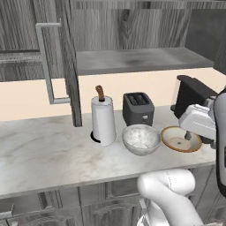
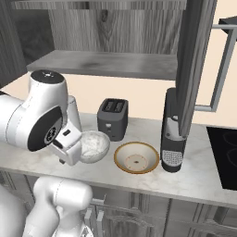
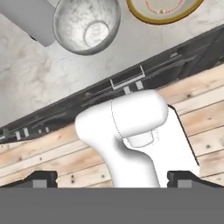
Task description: Open the cabinet. Pick the bowls from the counter and place them in the cabinet. Then close the cabinet.
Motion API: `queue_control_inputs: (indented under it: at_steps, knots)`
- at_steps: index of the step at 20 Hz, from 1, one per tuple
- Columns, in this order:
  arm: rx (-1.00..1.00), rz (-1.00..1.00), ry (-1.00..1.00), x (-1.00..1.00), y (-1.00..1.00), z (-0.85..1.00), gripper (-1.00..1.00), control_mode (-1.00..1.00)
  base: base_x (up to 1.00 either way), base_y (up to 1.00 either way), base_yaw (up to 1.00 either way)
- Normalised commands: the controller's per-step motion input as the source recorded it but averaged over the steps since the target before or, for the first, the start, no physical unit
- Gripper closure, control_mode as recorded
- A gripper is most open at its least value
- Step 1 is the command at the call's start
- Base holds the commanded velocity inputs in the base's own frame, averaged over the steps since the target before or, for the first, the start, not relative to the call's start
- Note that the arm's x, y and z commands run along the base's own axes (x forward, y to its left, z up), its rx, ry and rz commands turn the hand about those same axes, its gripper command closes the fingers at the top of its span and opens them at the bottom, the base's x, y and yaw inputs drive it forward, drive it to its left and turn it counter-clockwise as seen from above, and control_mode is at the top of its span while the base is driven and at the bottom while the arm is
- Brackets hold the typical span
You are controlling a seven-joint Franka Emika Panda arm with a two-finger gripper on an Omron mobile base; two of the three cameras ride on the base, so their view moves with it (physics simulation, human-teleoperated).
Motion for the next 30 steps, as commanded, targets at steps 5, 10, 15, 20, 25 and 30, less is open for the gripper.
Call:
queue_control_inputs:
  at_steps: [5, 10, 15, 20, 25, 30]
  knots:
    - [0.0, -0.21, 0.02, 0.17, -0.02, -0.06, -1.0, -1.0, 0.0, 0.0, 0.0]
    - [0.0, -0.25, 0.07, 0.19, 0.0, -0.09, -1.0, -1.0, 0.0, 0.0, 0.0]
    - [0.01, -0.21, 0.09, 0.02, -0.04, -0.11, -1.0, -1.0, 0.0, 0.0, 0.0]
    - [0.03, -0.14, 0.07, 0.11, -0.06, -0.27, -1.0, -1.0, 0.0, 0.0, 0.0]
    - [0.02, -0.08, 0.01, 0.14, -0.02, -0.39, -1.0, -1.0, 0.0, 0.0, 0.0]
    - [0.0, -0.05, 0.0, 0.19, 0.0, -0.29, -1.0, -1.0, 0.0, 0.0, 0.0]
